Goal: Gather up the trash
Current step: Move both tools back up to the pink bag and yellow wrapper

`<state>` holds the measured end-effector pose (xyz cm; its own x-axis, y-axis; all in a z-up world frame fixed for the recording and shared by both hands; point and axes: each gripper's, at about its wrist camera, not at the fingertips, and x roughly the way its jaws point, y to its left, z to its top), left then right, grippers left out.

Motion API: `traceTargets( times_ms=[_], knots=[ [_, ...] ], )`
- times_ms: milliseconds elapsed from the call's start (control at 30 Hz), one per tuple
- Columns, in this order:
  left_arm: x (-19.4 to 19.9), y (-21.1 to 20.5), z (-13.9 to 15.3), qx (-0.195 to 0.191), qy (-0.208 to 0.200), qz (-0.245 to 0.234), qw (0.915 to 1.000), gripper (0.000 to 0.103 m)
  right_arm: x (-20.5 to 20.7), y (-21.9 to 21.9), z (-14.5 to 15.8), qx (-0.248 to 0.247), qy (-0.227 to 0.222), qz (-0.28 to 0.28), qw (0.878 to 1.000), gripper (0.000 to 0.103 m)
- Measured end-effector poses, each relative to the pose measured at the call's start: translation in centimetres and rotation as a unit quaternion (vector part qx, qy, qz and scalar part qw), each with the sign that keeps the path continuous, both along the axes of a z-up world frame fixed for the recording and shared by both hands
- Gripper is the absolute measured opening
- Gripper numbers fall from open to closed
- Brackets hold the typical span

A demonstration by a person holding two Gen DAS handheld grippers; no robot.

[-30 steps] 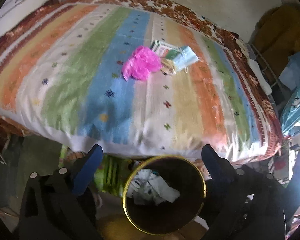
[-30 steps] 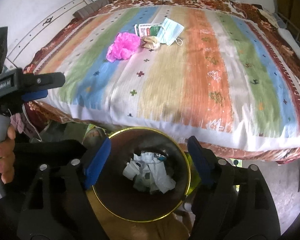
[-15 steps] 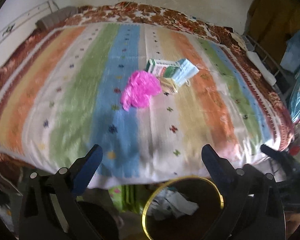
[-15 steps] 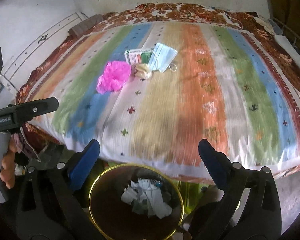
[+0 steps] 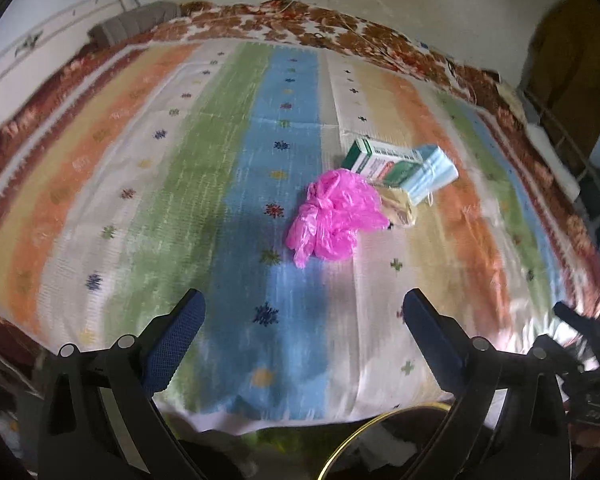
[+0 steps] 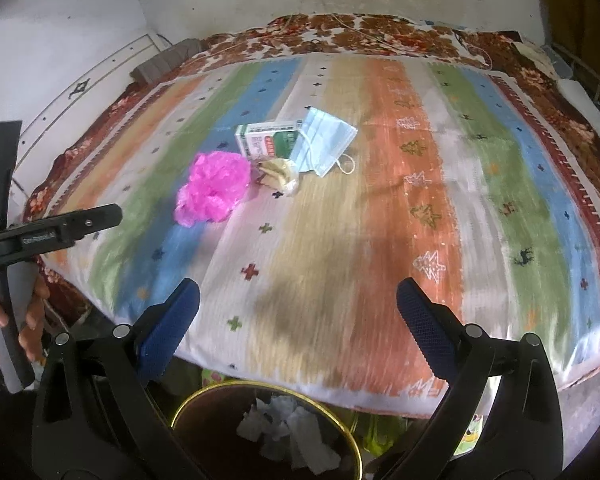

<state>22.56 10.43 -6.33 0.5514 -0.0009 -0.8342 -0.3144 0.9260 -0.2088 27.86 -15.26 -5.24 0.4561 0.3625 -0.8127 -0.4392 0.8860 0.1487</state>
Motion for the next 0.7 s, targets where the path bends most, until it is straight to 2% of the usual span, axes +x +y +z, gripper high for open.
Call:
traceTargets(
  times_ms=[67,167,233,300,567,700],
  knots=[
    [0.4,0.5,-0.3,-0.003,-0.012,0.007,0.9999,0.097,0.9,0.3,-0.3,0.015,0.007,0.000,1.000,0.094],
    [1.2,0.4,-0.8,0.018,-0.020,-0.004,0.9996,0.097,2.0,0.9,-0.8,0.018,0.005,-0.002,1.000,0.094],
    [1.8,0.4,-1.3,0.020,-0.018,-0.010,0.9996,0.097,3.2,1.1,-1.5,0.044,0.030,-0.004,0.999,0.094],
    [2.3,0.6,-1.8,0.014,-0.015,-0.015,0.9997,0.097,4.0,1.5,-1.9,0.055,0.034,-0.007,0.998,0.094],
    [4.0,1.3,-3.5,0.000,-0.017,-0.024,0.9996,0.097,7.2,3.3,-3.9,0.041,0.030,-0.001,0.999,0.093],
    [5.1,1.3,-4.5,-0.003,-0.010,-0.011,0.9999,0.097,8.9,4.1,-4.9,0.024,0.017,0.008,1.000,0.093]
  ],
)
